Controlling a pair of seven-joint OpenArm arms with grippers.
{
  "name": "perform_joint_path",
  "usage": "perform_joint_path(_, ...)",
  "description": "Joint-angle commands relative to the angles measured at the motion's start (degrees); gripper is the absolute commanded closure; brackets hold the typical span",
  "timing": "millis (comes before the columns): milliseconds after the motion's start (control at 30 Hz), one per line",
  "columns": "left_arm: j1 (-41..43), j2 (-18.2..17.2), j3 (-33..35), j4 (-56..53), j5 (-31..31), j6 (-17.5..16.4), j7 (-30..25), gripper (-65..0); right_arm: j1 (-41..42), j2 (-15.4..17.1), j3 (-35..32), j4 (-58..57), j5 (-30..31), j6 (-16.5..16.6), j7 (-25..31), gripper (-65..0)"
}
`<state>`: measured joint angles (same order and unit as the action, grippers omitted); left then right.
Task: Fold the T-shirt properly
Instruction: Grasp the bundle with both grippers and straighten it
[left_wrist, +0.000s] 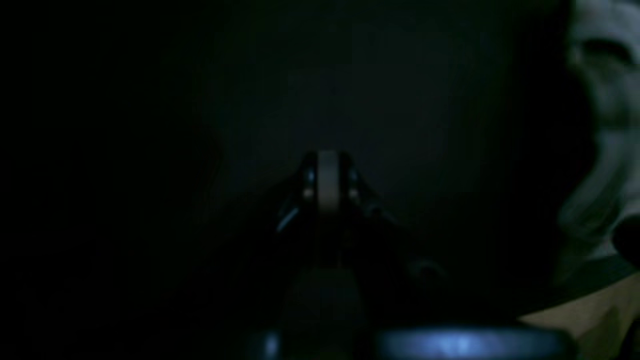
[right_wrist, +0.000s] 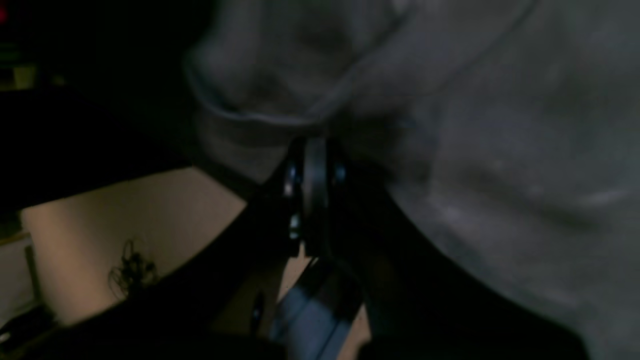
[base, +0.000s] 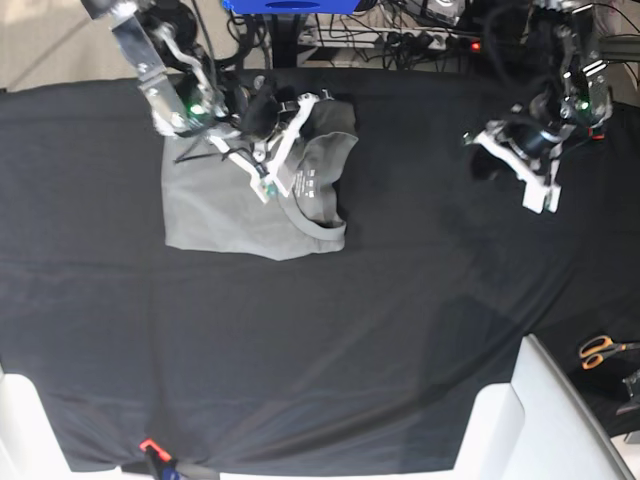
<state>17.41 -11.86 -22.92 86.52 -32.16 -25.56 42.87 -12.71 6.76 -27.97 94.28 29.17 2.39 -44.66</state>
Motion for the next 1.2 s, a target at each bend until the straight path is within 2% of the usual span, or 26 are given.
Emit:
perform_joint_path(0,0.2,-0.5,0.0,1.0,-0.6,-0.2,-0.5,0.0,0.3,0.9,0.5,3.9,0.4,-0.7,0.0,-1.4)
perform_joint_path(100,0.2,-0.4,2.2,1.1,-0.8,-0.2,-0.5,0.0,0.1,3.7,1.8,9.9,0.5,-5.5,-0.2,-1.4)
perform_joint_path(167,0.4,-0.4,4.3,1.2,-0.8,-0.2,-0.5,0.0,0.1,4.5,3.8,10.4,0.5,-7.0,-0.2,-1.4)
perform_joint_path(233,0.7,0.0,6.2,1.2,-0.9,-0.2,-0.5,0.0,0.1,5.3,7.6,10.1,0.5,-7.1,-0.2,-1.4)
perform_joint_path(267,0.8,0.7,6.6,1.1,-0.9,-0.2,-0.5,-4.9,-0.1,5.5,8.9,10.1,0.5,-7.1,-0.2,-1.4)
perform_joint_path(367,0.8,3.1,6.8,0.7,-0.9,-0.5,-0.5,-31.6,-1.0,6.8,12.5,10.1,0.5,-7.1,-0.2,-1.4)
perform_joint_path(400,0.8,3.9,6.8,0.7,-1.2,-0.6,-0.5,-38.2,-1.0,7.0,13.2,10.0,0.5,-7.1,-0.2,-1.4)
perform_joint_path(467,0.6,4.9,7.0,0.6,-4.5,-1.1,-0.5,-49.5,-1.0,7.9,14.7,9.6,0.3,-7.1,-0.2,-1.4)
perform_joint_path(500,0.3,5.0,7.1,0.4,-7.5,-3.0,-0.5,-54.6,-1.0,8.4,15.1,9.1,0.3,-7.1,-0.2,-1.4)
perform_joint_path(600,-0.5,4.7,7.1,-1.3,-15.2,-8.2,-0.5,-62.9,-1.0,9.0,15.5,8.3,0.3,-7.1,-0.1,-1.4)
perform_joint_path(700,-2.6,5.0,7.7,-4.1,-15.8,-8.8,-0.5,-63.2,-1.0,9.4,15.4,7.7,0.3,-7.1,-0.1,-1.4)
perform_joint_path(800,-5.4,5.0,13.0,-9.0,-15.7,-8.8,-0.6,-63.2,-1.0,9.4,15.3,7.5,0.3,-6.9,-0.1,-1.4)
perform_joint_path(900,-8.1,5.3,17.9,-14.0,-15.6,-8.8,-1.0,-63.2,-1.0,9.3,15.5,7.4,0.3,-4.3,-0.1,-1.4)
perform_joint_path(1000,-10.3,6.0,21.2,-17.2,-15.6,-8.7,-1.3,-63.2,-1.1,9.3,15.5,7.3,0.3,-3.7,-0.1,-1.4)
perform_joint_path(1167,-12.3,6.5,25.5,-21.2,-15.5,-8.6,-5.0,-63.2,-1.7,9.3,15.6,7.3,0.3,-3.7,0.0,-1.4)
